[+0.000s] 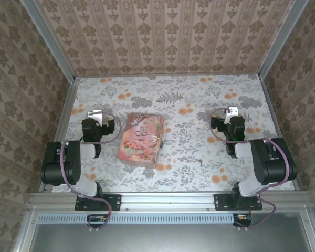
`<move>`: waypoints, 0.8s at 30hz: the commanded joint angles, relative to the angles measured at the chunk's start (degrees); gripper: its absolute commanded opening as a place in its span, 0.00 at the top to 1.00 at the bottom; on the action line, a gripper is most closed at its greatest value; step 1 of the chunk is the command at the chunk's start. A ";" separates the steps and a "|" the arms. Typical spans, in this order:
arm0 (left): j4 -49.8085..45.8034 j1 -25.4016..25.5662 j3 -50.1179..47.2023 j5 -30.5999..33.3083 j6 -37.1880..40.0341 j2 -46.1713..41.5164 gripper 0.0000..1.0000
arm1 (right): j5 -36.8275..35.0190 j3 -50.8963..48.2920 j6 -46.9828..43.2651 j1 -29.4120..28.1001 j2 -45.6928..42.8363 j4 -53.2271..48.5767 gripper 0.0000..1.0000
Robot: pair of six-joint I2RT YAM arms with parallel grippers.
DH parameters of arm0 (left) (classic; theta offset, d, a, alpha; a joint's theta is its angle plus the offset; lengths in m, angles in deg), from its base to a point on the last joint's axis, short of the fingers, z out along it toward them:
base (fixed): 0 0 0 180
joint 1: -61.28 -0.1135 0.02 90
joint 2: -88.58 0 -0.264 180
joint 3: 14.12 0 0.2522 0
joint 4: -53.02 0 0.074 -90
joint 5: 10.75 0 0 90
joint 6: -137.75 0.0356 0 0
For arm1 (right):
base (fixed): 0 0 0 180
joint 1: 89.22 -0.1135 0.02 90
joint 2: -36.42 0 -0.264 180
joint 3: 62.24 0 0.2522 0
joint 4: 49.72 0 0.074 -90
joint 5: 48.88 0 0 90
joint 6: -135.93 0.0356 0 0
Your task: Unlock a padlock with a key
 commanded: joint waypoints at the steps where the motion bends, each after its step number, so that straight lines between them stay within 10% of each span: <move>1: 1.64 0.21 0.42 -0.51 -0.45 -0.33 0.00 | 1.34 -0.20 -0.04 -0.06 -0.85 0.63 0.00; 24: 1.64 0.23 0.42 -0.51 -0.46 -0.32 0.00 | 1.57 0.04 -0.09 -0.04 -0.74 0.10 0.00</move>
